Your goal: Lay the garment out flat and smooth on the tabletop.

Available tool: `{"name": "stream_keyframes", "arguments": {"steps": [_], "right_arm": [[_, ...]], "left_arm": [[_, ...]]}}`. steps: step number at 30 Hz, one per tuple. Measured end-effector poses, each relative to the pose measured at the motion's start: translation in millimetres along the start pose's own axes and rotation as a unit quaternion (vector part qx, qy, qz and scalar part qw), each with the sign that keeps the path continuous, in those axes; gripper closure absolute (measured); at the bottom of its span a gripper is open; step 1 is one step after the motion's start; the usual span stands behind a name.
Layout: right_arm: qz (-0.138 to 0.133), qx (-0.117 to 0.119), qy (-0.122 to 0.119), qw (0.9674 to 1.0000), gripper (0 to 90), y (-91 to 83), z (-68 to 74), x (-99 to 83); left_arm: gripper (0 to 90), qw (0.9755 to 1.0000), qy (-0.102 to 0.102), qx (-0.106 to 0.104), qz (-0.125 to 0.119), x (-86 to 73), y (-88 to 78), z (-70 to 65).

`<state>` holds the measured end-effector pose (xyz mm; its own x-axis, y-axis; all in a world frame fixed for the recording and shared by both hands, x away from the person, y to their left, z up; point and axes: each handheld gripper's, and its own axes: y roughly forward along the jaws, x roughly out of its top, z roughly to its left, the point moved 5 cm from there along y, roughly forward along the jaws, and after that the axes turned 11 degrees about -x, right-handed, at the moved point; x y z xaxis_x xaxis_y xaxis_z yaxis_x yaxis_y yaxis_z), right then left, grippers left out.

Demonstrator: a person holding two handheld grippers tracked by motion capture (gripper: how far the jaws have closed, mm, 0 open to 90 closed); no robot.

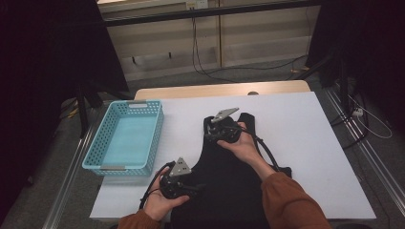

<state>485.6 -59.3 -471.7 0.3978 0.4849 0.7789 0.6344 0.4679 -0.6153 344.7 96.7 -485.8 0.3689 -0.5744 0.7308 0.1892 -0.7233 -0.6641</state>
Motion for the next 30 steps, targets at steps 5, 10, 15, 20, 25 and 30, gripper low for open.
{"name": "stream_keyframes", "arguments": {"steps": [5, 10, 15, 20, 25, 30], "right_arm": [[0.013, -0.013, -0.003, 0.9998, 67.9, 16.9, 4.4, 4.9], [0.031, -0.033, -0.010, 0.9989, 71.6, 28.4, 0.1, 4.2], [0.021, -0.026, 0.013, 0.9993, 87.8, 26.5, -8.9, 2.5], [0.012, -0.037, 0.029, 0.9988, 88.8, 17.4, -22.4, 4.5], [0.013, -0.049, 0.040, 0.9979, 88.7, 13.6, -34.4, -0.8], [0.031, -0.061, 0.058, 0.9960, 85.7, 18.3, -48.0, -15.2]], "left_arm": [[34.1, 0.9997, -0.011, 0.007, 0.023, -4.3, 2.7, 3.8], [34.1, 0.9996, -0.002, 0.006, 0.029, -5.4, 5.3, 1.6], [34.6, 0.9996, -0.001, 0.007, 0.028, -6.0, 5.6, 1.5], [34.5, 0.9995, -0.002, 0.007, 0.032, -6.4, 5.7, 1.0], [34.4, 0.9995, 0.000, 0.008, 0.032, -7.0, 5.5, 0.8], [34.1, 0.9994, 0.000, 0.007, 0.033, -7.5, 4.9, 0.4]]}}
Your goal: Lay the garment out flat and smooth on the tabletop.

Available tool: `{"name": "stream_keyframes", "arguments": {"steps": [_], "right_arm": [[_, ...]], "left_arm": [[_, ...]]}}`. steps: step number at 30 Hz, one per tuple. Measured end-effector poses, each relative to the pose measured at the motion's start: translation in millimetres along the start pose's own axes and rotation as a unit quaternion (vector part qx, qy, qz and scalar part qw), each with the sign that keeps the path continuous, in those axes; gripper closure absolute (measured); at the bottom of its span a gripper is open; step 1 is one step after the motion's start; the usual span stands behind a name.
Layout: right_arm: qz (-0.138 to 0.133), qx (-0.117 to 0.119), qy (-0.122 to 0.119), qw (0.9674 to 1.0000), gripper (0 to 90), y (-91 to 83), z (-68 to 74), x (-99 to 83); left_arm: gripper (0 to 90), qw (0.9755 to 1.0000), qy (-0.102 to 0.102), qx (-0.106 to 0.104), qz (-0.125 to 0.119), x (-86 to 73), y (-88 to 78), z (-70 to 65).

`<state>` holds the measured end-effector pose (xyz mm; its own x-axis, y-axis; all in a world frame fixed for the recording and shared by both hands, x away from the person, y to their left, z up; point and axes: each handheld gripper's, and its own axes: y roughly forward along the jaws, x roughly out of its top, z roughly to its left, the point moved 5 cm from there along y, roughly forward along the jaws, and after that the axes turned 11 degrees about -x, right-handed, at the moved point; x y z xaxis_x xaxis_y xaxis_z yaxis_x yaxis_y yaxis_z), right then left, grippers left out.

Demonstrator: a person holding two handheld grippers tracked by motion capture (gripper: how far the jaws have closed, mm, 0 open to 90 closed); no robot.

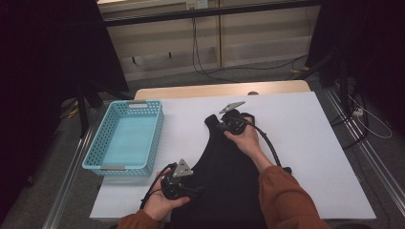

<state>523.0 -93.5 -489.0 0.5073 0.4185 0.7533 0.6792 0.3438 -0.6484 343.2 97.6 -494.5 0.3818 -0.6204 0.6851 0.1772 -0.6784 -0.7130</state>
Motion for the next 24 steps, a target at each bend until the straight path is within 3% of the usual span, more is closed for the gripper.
{"name": "stream_keyframes", "arguments": {"steps": [7, 11, 14, 17, 19, 21, 24], "right_arm": [[0.006, -0.034, 0.006, 0.9994, 76.3, 7.5, -11.3, 0.4], [-0.009, -0.050, 0.016, 0.9986, 68.0, 1.7, -16.3, 10.0], [-0.028, -0.042, 0.017, 0.9986, 68.0, -7.0, -15.3, 18.5], [-0.039, -0.007, 0.006, 0.9992, 72.5, -11.0, -2.1, 26.9], [-0.031, 0.002, -0.021, 0.9993, 74.7, -7.1, 11.5, 30.5], [-0.023, 0.009, -0.023, 0.9994, 73.5, -0.9, 18.0, 31.1], [0.007, -0.006, -0.022, 0.9997, 64.6, 15.0, 17.7, 27.0]], "left_arm": [[32.0, 1.0000, -0.003, -0.001, -0.002, -0.2, -0.3, -0.8], [30.1, 1.0000, -0.006, -0.004, -0.003, 0.1, -0.6, -0.6], [29.1, 0.9998, -0.016, -0.011, -0.005, 0.5, -1.6, 0.7], [27.2, 0.9997, -0.022, -0.006, -0.009, 1.1, -2.9, 2.4], [26.7, 0.9996, -0.024, -0.006, -0.010, 1.3, -3.5, 2.7], [25.9, 0.9997, -0.023, -0.006, -0.011, 1.1, -3.9, 2.6], [25.3, 0.9997, -0.023, -0.006, -0.010, 0.8, -4.5, 2.5]]}}
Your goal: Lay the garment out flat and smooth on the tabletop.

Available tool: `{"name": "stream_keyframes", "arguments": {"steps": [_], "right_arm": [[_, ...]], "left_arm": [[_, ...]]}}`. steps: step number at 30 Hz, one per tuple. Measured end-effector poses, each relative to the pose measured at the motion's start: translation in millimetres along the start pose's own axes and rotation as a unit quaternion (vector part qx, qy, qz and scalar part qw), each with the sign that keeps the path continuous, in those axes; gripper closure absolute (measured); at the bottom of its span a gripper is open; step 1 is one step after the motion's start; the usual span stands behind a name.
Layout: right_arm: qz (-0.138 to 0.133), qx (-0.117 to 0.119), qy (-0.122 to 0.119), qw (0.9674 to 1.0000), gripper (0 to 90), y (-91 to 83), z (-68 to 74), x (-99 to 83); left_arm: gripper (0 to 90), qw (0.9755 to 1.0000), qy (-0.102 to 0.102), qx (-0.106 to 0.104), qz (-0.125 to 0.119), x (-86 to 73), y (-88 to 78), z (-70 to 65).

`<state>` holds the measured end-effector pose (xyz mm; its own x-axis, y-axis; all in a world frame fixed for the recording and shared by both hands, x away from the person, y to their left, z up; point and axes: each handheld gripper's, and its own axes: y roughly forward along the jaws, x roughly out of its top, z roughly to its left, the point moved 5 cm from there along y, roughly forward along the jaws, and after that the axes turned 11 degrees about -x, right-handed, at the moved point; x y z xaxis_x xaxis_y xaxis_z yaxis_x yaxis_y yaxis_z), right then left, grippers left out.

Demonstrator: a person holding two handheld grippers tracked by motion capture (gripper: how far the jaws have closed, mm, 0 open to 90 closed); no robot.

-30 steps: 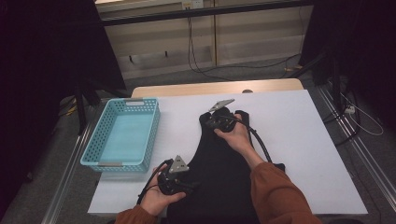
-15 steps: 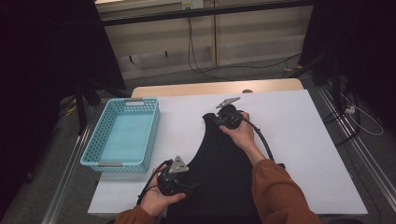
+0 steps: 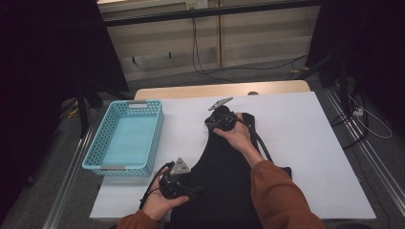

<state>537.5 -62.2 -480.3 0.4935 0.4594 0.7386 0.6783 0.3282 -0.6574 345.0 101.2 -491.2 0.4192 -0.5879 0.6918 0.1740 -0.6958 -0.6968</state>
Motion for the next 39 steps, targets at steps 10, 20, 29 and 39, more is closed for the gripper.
{"name": "stream_keyframes", "arguments": {"steps": [10, 20, 29, 39], "right_arm": [[0.001, -0.032, 0.026, 0.9992, 67.9, 21.9, 2.4, -1.7], [0.007, -0.033, 0.056, 0.9979, 88.4, 27.4, -3.6, 8.5], [0.001, -0.014, 0.056, 0.9983, 87.4, 35.1, -0.9, 13.6], [-0.028, 0.002, 0.057, 0.9980, 55.6, 8.2, -11.3, 5.1]], "left_arm": [[25.0, 1.0000, 0.000, 0.002, -0.006, 0.9, -0.9, 0.0], [25.0, 0.9999, 0.000, 0.005, -0.012, 1.5, -3.5, 1.3], [22.2, 0.9996, -0.003, 0.012, -0.027, 3.0, -8.2, 4.3], [16.2, 0.9973, -0.009, 0.028, -0.068, 7.7, -15.8, 10.1]]}}
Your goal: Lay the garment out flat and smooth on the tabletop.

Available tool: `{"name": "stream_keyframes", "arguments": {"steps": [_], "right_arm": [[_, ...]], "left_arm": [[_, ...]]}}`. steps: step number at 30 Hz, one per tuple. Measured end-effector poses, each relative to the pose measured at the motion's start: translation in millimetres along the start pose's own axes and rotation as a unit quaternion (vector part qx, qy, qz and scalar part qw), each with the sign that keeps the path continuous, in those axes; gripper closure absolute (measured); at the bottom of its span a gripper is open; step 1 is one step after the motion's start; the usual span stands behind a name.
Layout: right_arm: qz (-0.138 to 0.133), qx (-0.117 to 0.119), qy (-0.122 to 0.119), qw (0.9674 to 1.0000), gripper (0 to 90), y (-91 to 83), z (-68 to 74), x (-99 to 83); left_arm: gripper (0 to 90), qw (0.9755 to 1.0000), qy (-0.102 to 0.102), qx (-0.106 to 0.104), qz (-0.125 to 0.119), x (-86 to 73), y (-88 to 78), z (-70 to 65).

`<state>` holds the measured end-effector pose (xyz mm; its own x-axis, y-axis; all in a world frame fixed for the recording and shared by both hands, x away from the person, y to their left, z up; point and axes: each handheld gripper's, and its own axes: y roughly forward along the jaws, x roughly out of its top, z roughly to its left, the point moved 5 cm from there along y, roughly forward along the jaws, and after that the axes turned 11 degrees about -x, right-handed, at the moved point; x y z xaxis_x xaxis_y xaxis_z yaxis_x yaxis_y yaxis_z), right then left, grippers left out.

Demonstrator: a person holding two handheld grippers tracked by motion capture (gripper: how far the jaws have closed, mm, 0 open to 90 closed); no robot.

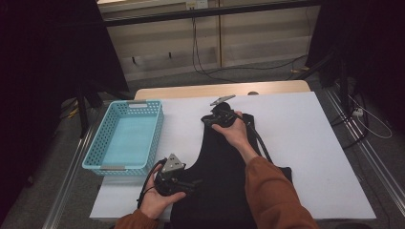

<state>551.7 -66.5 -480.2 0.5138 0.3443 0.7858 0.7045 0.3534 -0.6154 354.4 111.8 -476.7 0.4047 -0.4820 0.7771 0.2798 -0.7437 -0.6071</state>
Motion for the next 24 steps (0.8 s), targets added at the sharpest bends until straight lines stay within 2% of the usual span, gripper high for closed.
{"name": "stream_keyframes", "arguments": {"steps": [3, 11, 17, 21, 24], "right_arm": [[-0.014, -0.001, 0.010, 0.9998, 51.2, -19.2, -10.8, -4.3], [-0.031, -0.005, 0.012, 0.9994, 41.8, -55.3, -29.1, -26.3], [-0.039, -0.002, 0.007, 0.9992, 38.9, -76.2, -33.0, -38.5], [-0.045, 0.004, 0.014, 0.9989, 37.6, -90.5, -35.0, -43.7], [-0.043, 0.001, 0.004, 0.9991, 36.7, -100.8, -35.0, -50.2]], "left_arm": [[15.7, 1.0000, 0.000, 0.006, -0.007, 1.0, -2.1, 1.6], [14.8, 0.9998, 0.005, 0.010, -0.014, 2.7, -4.0, 2.4], [14.6, 0.9995, -0.001, 0.015, -0.027, 3.3, -8.4, 6.3], [14.6, 0.9993, 0.001, 0.018, -0.031, 3.7, -10.9, 6.1], [14.6, 0.9992, 0.003, 0.020, -0.034, 3.9, -12.4, 6.3]]}}
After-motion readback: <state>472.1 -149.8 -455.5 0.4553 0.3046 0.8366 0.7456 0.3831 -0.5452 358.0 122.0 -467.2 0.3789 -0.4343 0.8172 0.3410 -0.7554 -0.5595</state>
